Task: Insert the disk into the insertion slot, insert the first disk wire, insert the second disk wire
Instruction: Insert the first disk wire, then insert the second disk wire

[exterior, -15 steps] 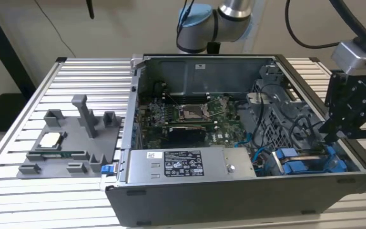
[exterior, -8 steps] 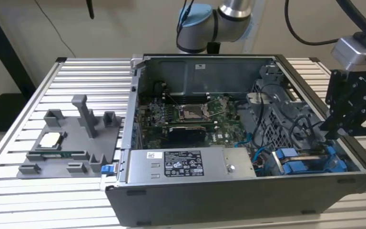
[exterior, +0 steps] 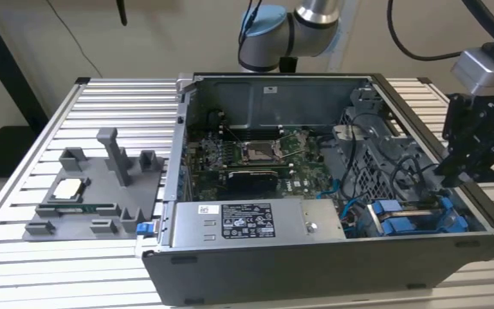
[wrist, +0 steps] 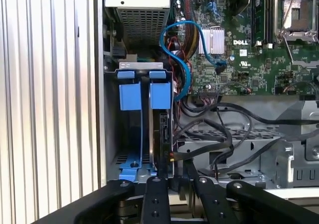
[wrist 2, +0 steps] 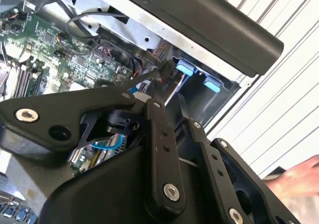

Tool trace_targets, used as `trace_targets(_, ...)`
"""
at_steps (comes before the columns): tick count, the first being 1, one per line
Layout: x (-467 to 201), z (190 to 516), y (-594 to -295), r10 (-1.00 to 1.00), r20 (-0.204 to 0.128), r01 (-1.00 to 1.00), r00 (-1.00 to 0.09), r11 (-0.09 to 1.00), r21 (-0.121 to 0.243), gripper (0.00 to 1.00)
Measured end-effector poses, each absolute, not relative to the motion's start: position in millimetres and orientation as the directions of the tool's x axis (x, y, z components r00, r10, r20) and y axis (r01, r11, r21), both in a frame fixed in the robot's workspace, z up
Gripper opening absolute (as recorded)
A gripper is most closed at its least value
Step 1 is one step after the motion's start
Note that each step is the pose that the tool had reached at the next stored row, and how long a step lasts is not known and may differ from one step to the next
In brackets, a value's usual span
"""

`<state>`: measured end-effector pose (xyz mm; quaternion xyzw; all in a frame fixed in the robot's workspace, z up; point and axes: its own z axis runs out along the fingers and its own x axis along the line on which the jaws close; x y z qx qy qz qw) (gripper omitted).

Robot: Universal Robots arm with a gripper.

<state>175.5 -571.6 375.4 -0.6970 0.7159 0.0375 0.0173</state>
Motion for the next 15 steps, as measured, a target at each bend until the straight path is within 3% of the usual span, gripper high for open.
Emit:
trace_targets(9,184,375,-570,-0.996,-0.087,-0.999,-0.028,0.026,0.03,0.27)
trace_targets(15,187,375,-570,-0.992,-0.12,-0.999,-0.038,0.034,0.031,0.27)
